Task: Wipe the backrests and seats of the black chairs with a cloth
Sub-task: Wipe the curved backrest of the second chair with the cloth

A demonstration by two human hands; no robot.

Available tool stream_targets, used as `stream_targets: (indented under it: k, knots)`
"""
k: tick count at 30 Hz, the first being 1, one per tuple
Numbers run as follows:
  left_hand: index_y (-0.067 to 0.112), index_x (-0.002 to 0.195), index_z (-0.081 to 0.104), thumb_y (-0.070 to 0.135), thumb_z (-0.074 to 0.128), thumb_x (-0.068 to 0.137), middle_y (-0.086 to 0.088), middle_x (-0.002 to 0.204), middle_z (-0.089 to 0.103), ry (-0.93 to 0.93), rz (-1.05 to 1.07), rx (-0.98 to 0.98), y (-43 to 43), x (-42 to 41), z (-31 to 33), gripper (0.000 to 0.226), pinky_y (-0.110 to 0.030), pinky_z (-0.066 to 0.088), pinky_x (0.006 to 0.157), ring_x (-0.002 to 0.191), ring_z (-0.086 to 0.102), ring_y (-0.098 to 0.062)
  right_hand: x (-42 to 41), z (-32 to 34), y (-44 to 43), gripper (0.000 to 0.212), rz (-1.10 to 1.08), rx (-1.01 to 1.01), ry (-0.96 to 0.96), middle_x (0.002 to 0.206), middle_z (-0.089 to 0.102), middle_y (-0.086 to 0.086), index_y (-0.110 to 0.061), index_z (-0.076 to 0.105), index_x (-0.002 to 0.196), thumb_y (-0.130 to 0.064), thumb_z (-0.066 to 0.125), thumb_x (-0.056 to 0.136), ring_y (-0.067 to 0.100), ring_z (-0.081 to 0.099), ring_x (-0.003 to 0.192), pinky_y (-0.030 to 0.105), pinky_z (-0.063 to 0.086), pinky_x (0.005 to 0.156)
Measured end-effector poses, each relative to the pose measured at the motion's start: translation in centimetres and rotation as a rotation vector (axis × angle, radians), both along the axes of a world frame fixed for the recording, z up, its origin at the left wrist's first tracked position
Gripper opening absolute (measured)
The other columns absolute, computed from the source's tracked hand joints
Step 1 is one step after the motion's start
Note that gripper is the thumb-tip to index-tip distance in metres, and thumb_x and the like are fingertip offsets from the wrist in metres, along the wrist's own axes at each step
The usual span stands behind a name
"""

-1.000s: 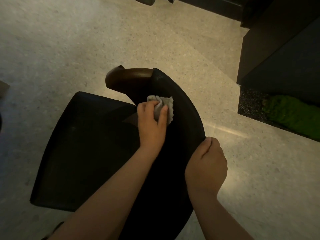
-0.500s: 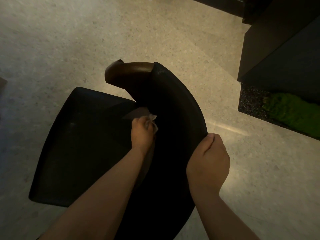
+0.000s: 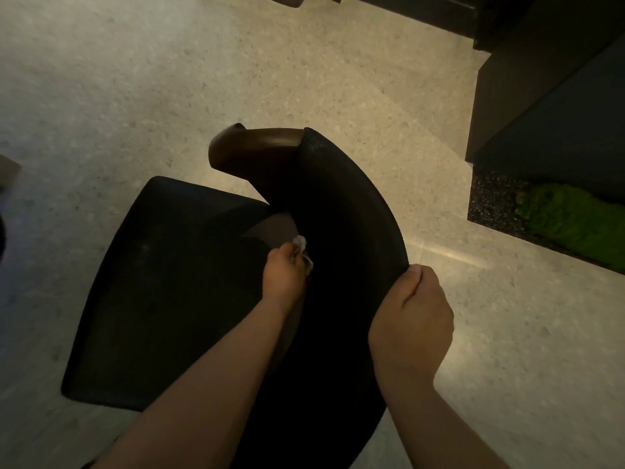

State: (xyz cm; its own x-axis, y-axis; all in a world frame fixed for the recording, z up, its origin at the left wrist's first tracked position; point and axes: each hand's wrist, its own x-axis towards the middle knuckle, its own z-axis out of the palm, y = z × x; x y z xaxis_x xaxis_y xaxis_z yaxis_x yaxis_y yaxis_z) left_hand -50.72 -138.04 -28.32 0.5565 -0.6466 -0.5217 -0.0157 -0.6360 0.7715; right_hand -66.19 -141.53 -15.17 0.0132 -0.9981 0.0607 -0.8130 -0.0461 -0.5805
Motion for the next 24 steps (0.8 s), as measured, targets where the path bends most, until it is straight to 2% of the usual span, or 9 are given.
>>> stream_targets:
  k: [2,5,11,16,21,23,24]
  knots:
    - [0.02,0.116,0.059,0.026,0.048,0.101,-0.006,0.117,0.055,-0.008,-0.054,0.035,0.4,1.0,0.4,0.019,-0.032,0.052,0.086,0.093,0.061,-0.015,0.0,0.0,0.0,0.032,0.002,0.01,-0.011,0.063,0.047,-0.008,-0.017,0.052,0.08,-0.025,0.031,0.104,0.007,0.046,0.055,0.018,0.027,0.052]
    - [0.021,0.116,0.059,0.031,0.049,0.1,-0.001,0.116,0.052,-0.122,0.004,0.006,1.2,2.1,2.2,0.021,-0.023,0.048,0.077,0.088,0.059,-0.009,-0.3,0.3,-0.1,0.034,0.023,0.058,-0.066,0.066,0.049,-0.006,-0.017,0.052,0.081,-0.026,0.029,0.104,0.008,0.048,0.059,0.02,0.03,0.054]
    - [0.019,0.126,0.057,0.029,0.052,0.099,0.0,0.118,0.049,-0.277,0.055,-0.091,1.5,2.7,6.8,0.03,-0.012,0.04,0.072,0.089,0.055,-0.004,-0.1,1.6,-1.1,0.026,0.111,0.163,-0.095,0.075,0.052,-0.011,-0.021,0.052,0.091,-0.029,0.03,0.103,0.005,0.051,0.068,0.015,0.032,0.058]
    - [0.027,0.119,0.055,0.031,0.053,0.098,0.004,0.119,0.043,-0.305,0.075,-0.22,-0.4,1.9,10.8,0.021,-0.009,0.041,0.073,0.091,0.054,-0.001,1.3,2.1,-4.7,0.02,0.2,0.138,-0.066,0.082,0.053,-0.009,-0.024,0.052,0.094,-0.03,0.035,0.104,0.003,0.05,0.071,0.012,0.033,0.062]
    - [0.025,0.113,0.052,0.03,0.058,0.096,0.004,0.115,0.046,-0.416,0.11,-0.305,-2.6,1.6,13.2,0.019,-0.003,0.042,0.067,0.088,0.053,0.001,1.8,0.9,-5.4,0.028,0.23,0.089,0.0,0.076,0.056,-0.003,-0.019,0.053,0.086,-0.032,0.035,0.104,0.011,0.051,0.066,0.017,0.034,0.057]
    - [0.026,0.107,0.054,0.03,0.059,0.095,0.002,0.115,0.047,-0.442,0.153,-0.349,-3.7,1.3,14.0,0.014,0.003,0.04,0.069,0.089,0.053,0.0,1.8,0.8,-5.4,0.027,0.228,0.081,0.008,0.076,0.055,-0.005,-0.02,0.053,0.086,-0.032,0.036,0.103,0.009,0.05,0.064,0.017,0.033,0.056]
    - [0.026,0.104,0.056,0.031,0.06,0.095,0.002,0.114,0.048,-0.46,0.166,-0.386,-4.3,0.9,14.4,0.011,0.0,0.042,0.072,0.09,0.053,0.0,1.7,0.7,-5.5,0.028,0.23,0.076,0.014,0.075,0.054,-0.005,-0.019,0.053,0.084,-0.031,0.036,0.103,0.009,0.048,0.063,0.017,0.032,0.055]
